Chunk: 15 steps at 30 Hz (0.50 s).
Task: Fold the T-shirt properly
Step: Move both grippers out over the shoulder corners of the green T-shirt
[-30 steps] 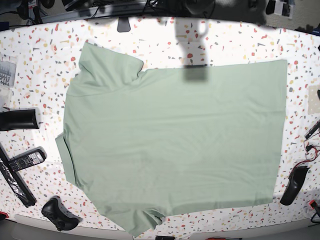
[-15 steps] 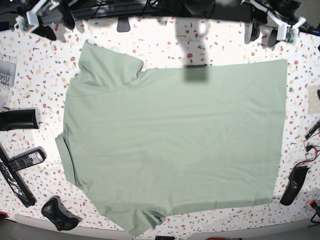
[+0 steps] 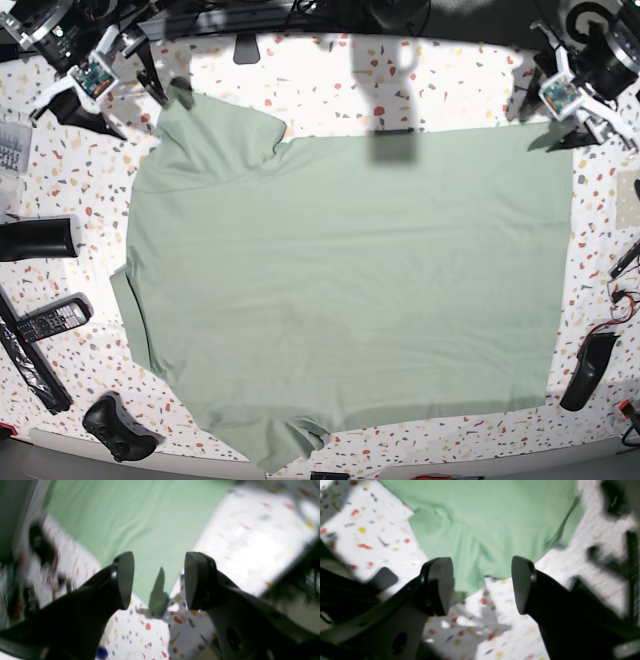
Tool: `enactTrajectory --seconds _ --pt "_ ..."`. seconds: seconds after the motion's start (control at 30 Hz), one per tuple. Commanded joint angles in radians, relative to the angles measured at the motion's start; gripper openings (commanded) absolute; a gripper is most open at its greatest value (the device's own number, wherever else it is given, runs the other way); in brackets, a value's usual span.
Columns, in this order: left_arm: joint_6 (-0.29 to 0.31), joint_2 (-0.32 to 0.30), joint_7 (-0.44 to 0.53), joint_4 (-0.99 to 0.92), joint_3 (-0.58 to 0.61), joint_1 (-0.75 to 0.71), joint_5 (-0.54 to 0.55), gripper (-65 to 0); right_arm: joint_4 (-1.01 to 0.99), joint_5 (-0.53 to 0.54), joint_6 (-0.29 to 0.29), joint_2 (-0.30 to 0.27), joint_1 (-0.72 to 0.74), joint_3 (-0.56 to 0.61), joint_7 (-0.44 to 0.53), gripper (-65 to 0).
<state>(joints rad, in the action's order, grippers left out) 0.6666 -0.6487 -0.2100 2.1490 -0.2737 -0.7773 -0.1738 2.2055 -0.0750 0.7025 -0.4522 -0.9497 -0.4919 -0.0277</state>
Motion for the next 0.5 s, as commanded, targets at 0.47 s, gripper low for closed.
enactTrajectory --seconds 0.47 --pt "-0.467 -0.047 0.054 -0.206 -0.006 -0.004 0.006 -35.8 0.151 -0.318 -0.004 -0.007 -0.009 -0.007 0.02 -29.4"
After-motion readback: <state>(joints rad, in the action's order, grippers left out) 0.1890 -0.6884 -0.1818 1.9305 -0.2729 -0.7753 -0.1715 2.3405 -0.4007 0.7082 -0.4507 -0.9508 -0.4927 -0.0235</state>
